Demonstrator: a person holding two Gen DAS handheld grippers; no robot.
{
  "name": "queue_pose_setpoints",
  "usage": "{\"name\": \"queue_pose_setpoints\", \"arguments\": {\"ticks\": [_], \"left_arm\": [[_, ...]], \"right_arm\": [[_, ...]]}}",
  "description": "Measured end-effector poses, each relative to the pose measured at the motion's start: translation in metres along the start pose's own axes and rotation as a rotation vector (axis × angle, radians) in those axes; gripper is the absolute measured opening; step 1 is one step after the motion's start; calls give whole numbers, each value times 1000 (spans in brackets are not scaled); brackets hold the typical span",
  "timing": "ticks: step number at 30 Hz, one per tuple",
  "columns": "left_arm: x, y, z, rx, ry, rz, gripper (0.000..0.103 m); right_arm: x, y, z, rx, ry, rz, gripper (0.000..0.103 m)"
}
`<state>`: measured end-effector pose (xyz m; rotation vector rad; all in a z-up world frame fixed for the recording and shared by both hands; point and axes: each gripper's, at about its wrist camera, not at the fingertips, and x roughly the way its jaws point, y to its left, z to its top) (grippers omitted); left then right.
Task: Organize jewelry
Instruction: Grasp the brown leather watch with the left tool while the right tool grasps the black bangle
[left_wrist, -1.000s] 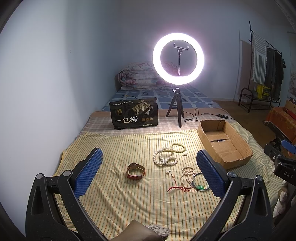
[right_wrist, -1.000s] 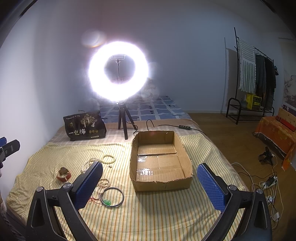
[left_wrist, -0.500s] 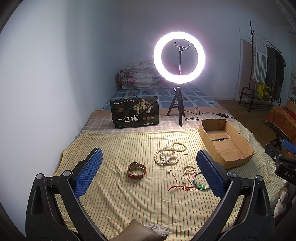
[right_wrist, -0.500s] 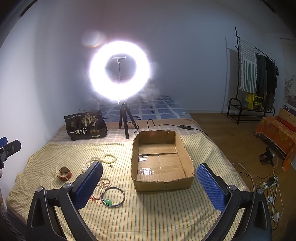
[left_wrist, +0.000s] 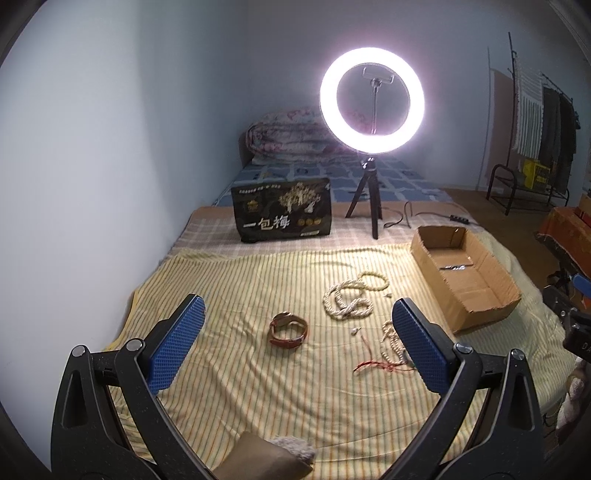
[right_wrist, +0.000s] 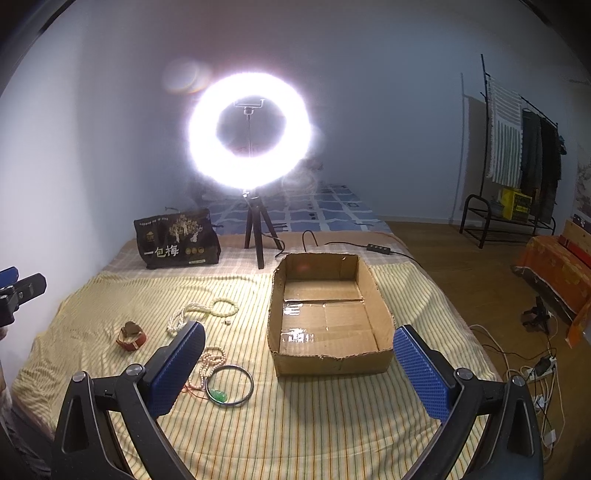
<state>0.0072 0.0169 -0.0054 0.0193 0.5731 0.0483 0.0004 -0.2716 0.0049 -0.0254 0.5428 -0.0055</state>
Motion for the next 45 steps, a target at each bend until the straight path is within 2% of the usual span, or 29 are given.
{"name": "queue_pose_setpoints", "arguments": {"ticks": [5, 8, 15, 16, 20, 22, 29, 31, 34, 37, 45], "left_arm": [[14, 9, -3, 6, 55, 11, 103], [25, 17, -5, -7, 99, 8, 103], [53, 40, -3, -40, 203, -20, 103], [58, 44, -2, -44, 213, -15, 103], [78, 59, 1, -82, 264, -14, 84], [91, 64, 0, -110, 306, -29, 79], [147, 66, -17, -191, 501, -90, 56], [160, 65, -22, -198, 533, -84, 56], [174, 63, -25, -201, 563, -72, 49], [186, 63, -26, -218, 582, -67, 48], [214, 75, -32, -313, 644, -83, 42]], "right_arm": [[9, 3, -5, -34, -1, 59, 103], [19, 4, -7, -42, 35, 75, 103], [55, -1, -21, -42, 231, 115, 102], [61, -2, -24, -38, 267, 122, 101], [80, -7, -35, -7, 384, 160, 93], [89, -7, -41, 11, 432, 183, 86], [117, -1, -55, 64, 562, 230, 65], [125, 3, -60, 73, 591, 244, 58], [136, 5, -66, 108, 635, 260, 49], [149, 5, -71, 174, 673, 278, 42], [172, -4, -75, 346, 718, 288, 34]]}}
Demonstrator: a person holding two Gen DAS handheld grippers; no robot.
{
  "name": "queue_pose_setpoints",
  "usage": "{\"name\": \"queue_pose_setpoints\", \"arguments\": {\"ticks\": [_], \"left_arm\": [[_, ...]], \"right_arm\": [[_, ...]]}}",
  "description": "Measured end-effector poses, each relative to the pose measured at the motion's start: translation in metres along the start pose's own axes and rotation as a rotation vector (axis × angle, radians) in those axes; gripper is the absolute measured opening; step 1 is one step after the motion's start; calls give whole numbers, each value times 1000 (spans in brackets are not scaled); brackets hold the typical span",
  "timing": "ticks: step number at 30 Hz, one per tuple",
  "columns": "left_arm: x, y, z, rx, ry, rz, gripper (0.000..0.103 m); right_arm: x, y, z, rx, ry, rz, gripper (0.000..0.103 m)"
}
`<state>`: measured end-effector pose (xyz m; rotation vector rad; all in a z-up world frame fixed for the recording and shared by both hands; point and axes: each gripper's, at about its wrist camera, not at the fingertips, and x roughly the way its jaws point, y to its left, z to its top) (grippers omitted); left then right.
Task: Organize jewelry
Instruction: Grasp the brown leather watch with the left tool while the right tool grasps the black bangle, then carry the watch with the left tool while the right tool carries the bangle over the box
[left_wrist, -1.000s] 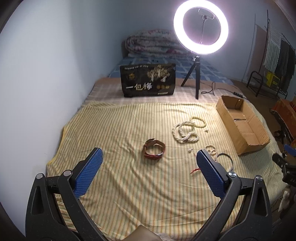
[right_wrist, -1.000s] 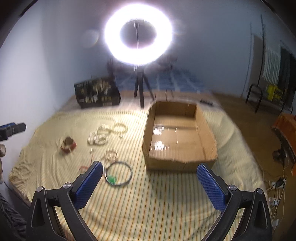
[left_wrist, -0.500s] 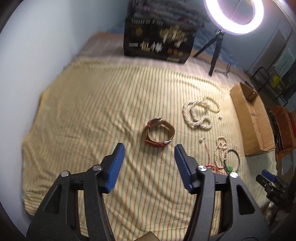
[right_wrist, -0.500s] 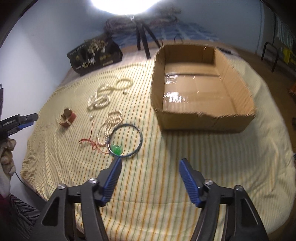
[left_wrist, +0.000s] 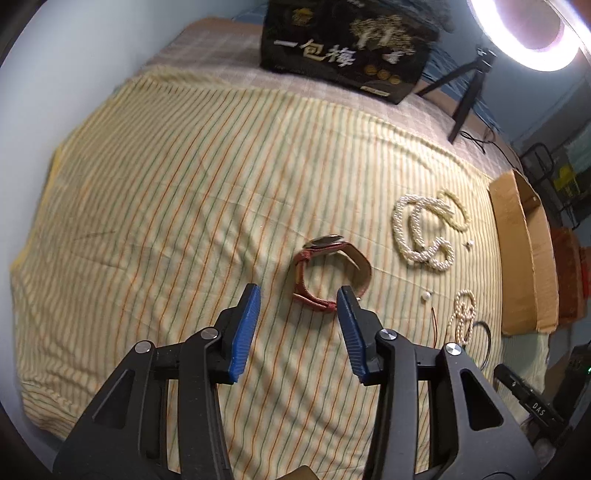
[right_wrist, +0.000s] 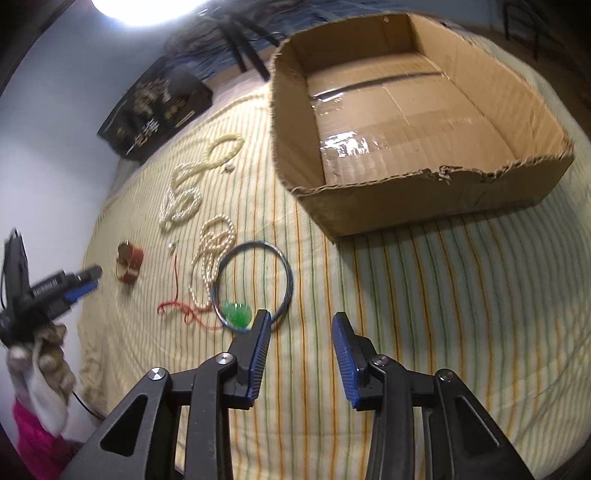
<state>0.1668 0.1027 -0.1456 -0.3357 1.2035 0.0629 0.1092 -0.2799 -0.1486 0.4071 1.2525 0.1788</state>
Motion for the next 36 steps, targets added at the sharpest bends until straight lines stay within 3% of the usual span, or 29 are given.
{"name": "queue_pose_setpoints", "arguments": {"ticks": [2, 18, 24, 28, 36], "left_arm": [[5, 4, 3, -18, 14, -9, 37], [33, 2, 10, -12, 58, 2, 36], [43, 3, 12, -16, 74, 12, 28], [46, -1, 11, 0, 76, 16, 10], [39, -6, 10, 28, 46, 22, 4]], "right_arm": [[4, 1, 3, 9, 3, 4, 33], [18, 14, 23, -96, -18, -125, 17], [20, 17, 24, -121, -32, -139, 7], [20, 16, 22, -125, -42, -127, 3], [12, 27, 19, -153, -73, -62, 1]]}}
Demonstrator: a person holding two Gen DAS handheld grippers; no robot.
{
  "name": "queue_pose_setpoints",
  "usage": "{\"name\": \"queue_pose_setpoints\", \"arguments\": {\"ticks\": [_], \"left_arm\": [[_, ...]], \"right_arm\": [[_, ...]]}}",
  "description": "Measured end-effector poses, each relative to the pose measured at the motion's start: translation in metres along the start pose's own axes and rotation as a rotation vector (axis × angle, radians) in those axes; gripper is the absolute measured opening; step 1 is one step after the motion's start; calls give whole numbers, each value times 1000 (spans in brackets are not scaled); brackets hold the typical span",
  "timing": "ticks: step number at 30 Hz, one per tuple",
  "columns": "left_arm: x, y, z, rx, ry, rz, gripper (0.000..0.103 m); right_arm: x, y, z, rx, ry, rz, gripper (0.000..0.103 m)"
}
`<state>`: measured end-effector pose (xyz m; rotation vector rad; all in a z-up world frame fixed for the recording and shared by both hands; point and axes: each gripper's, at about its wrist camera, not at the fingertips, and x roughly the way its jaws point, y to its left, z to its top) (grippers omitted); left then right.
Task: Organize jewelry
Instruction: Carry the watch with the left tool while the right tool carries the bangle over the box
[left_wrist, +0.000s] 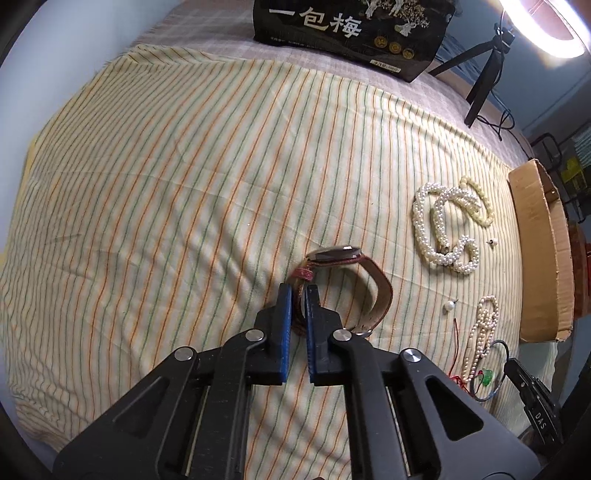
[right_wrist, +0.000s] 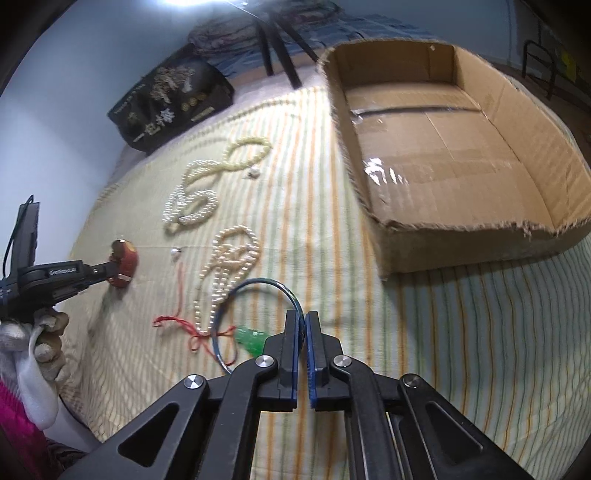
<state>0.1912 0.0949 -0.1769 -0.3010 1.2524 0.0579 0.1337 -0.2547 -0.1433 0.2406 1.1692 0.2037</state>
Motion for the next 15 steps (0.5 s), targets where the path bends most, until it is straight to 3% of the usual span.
{"name": "queue_pose_setpoints", "arguments": {"ticks": [10, 15], "left_arm": [[-25, 7, -3, -9, -50, -23, 4], [-41, 0, -1, -3, -91, -45, 4]], "right_arm": [[-22, 22, -1, -74, -72, 29, 0], [-38, 36, -1, -149, -131, 1, 0]]}}
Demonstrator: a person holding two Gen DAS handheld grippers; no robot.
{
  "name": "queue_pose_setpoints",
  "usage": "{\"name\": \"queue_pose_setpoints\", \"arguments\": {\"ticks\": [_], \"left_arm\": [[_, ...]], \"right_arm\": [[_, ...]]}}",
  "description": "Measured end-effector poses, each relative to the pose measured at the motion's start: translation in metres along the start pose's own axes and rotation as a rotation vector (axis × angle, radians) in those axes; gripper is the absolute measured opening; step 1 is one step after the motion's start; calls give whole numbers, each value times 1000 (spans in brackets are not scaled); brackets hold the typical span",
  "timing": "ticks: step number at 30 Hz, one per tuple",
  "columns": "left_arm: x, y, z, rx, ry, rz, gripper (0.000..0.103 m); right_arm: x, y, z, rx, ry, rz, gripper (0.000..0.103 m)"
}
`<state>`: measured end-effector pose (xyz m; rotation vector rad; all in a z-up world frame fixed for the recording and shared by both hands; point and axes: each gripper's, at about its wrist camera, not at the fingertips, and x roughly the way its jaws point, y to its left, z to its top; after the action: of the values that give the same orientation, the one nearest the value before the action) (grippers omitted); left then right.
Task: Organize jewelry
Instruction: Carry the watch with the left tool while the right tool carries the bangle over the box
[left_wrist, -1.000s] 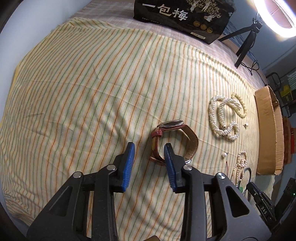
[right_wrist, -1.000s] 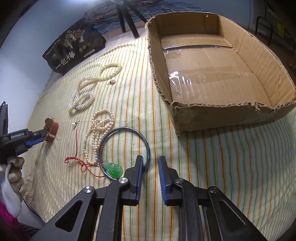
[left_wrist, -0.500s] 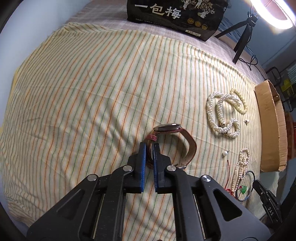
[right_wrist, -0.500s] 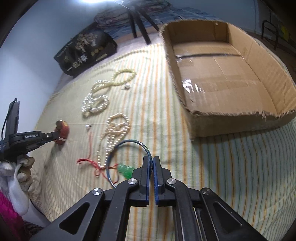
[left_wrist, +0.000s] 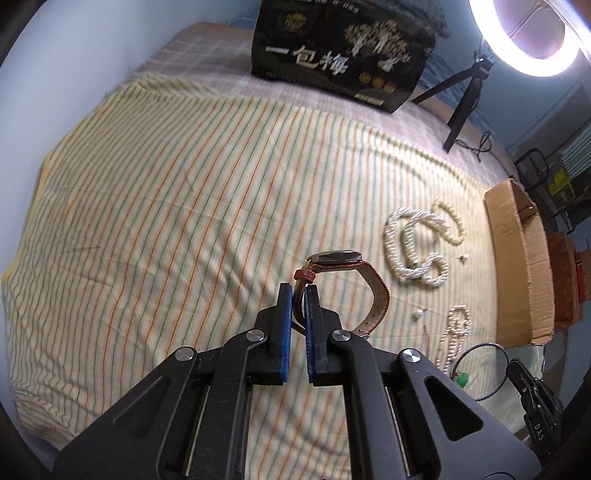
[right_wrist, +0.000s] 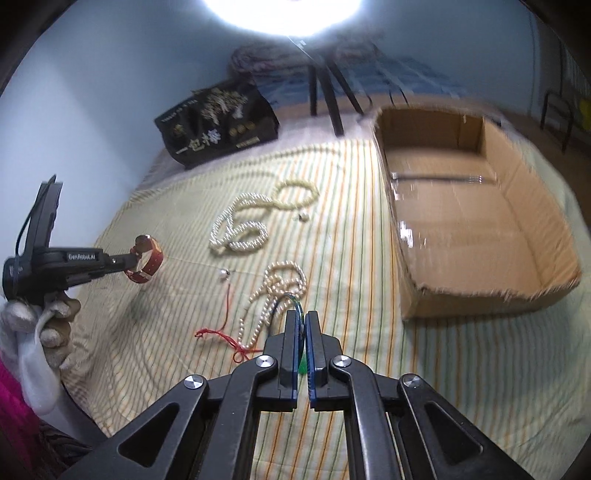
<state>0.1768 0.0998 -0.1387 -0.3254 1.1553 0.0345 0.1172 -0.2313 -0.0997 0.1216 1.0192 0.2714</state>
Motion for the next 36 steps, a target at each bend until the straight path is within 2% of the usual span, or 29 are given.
{"name": "queue_pose_setpoints", "arguments": {"ticks": [4, 22, 36], "left_arm": [[-13, -10, -1, 15, -28, -22, 4], [-58, -85, -18, 174, -131, -103, 4], [-73, -158, -32, 270, -160, -198, 4]], "right_arm": [[-13, 7, 3, -51, -45, -18, 0], [-62, 9, 23, -99, -191, -38, 0], [-87, -35, 56, -34, -276, -112, 0]]}}
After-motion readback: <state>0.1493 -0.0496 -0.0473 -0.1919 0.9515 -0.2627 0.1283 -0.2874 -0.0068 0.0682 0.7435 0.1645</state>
